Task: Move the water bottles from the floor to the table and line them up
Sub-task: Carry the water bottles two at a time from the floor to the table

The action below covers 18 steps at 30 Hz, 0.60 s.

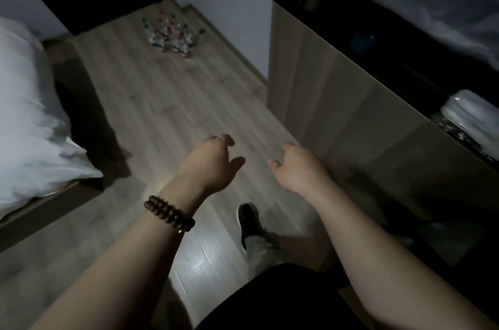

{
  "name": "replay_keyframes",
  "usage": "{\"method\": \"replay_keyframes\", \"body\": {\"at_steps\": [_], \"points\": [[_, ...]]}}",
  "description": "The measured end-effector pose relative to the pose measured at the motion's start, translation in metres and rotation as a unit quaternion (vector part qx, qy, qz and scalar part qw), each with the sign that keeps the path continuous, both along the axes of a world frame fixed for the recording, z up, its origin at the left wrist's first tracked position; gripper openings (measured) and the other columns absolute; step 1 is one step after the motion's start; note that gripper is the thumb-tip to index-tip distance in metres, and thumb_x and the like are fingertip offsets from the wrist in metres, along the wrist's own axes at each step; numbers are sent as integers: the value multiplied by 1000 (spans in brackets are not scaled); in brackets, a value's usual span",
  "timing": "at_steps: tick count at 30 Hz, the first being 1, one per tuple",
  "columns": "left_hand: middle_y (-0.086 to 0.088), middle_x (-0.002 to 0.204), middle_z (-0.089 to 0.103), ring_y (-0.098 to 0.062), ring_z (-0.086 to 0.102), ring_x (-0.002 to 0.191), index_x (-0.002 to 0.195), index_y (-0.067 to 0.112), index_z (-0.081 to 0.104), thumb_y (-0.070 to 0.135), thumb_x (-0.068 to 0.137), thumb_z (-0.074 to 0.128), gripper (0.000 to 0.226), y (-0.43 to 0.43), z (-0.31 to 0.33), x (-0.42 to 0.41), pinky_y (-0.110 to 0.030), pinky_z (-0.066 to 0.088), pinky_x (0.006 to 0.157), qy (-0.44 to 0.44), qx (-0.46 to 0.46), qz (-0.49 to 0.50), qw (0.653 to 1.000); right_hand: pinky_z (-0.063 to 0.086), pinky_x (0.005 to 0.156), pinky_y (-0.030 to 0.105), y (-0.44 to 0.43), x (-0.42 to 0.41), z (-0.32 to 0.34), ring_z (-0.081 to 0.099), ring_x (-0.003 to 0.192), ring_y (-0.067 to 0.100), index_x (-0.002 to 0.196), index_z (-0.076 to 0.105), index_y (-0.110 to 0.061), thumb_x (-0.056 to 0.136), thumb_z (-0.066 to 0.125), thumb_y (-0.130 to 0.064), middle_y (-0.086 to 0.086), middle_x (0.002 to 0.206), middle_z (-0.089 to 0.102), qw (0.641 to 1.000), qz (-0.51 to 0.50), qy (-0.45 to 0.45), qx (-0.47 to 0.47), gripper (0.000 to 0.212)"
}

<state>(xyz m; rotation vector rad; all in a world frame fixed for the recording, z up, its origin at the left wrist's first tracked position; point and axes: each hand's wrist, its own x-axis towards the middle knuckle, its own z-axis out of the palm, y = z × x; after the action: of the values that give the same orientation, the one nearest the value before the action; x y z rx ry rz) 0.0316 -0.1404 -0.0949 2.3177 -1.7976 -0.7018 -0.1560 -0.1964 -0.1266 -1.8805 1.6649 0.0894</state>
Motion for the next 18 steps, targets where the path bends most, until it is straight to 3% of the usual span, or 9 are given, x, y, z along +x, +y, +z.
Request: {"method": "replay_keyframes", "body": {"at_steps": [8, 18], "points": [[-5, 125, 63, -22, 62, 107, 138, 16, 54, 47, 97, 62, 52, -140, 17, 151, -28, 47, 85, -15, 37, 34, 999, 53, 85, 37, -160, 147, 2, 65, 114, 34, 130, 56, -12, 97, 53, -47, 14, 126, 66, 999, 44, 10, 13, 48], [-5, 130, 63, -22, 64, 112, 137, 16, 56, 46, 97, 62, 50, -257, 6, 350, -34, 54, 92, 13, 10, 77, 997, 54, 98, 39, -300, 350, 13, 63, 120, 33, 135, 59, -12, 99, 54, -45, 12, 132, 65, 996, 85, 1, -11, 49]]}}
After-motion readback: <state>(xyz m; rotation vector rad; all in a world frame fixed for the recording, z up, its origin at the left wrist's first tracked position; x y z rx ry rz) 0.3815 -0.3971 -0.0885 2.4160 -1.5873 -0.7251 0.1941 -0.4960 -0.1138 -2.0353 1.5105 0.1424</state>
